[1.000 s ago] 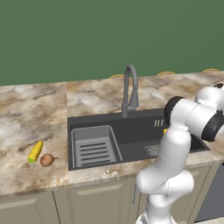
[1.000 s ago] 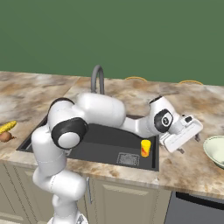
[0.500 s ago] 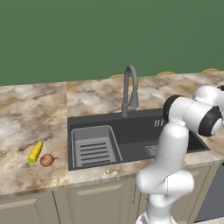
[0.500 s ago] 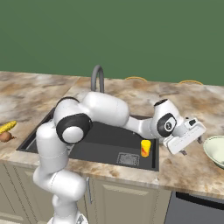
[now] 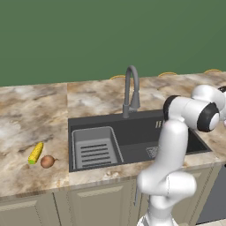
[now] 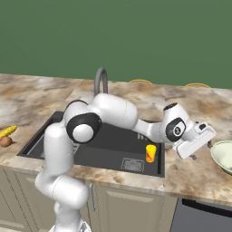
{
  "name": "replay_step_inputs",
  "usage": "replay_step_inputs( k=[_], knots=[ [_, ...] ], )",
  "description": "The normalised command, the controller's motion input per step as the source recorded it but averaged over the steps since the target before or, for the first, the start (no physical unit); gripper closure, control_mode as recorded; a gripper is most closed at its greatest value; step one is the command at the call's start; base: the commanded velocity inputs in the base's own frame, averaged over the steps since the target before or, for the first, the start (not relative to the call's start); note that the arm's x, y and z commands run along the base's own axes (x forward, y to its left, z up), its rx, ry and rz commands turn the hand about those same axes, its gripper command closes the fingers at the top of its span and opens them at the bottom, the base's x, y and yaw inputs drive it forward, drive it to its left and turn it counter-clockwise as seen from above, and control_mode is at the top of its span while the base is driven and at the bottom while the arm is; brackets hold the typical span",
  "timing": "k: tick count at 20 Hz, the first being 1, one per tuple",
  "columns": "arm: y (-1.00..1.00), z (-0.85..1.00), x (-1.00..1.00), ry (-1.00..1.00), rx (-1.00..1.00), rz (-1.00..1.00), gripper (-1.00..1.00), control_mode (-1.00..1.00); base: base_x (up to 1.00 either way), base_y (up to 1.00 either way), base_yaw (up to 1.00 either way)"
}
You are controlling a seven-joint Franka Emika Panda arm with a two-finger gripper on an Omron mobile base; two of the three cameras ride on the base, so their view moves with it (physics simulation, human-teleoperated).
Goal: Remove the onion and corn from the sink. Then move the bowl and cup from the counter to the sink for washing.
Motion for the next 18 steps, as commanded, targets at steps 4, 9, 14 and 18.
replay_step_inputs(
  k=[4,9,14,18],
  knots=[
    [-0.13,-0.13,0.13,0.00,0.01,0.00,-1.00,-1.00,0.00,0.00,0.00],
    [-0.13,-0.13,0.12,-0.03,0.04,0.00,-1.00,-1.00,0.00,0.00,0.00],
    [-0.12,-0.10,0.16,-0.05,0.04,0.00,-1.00,-1.00,0.00,0.00,0.00],
    [-0.13,-0.10,0.17,-0.04,0.04,0.00,-1.00,-1.00,0.00,0.00,0.00]
  ],
)
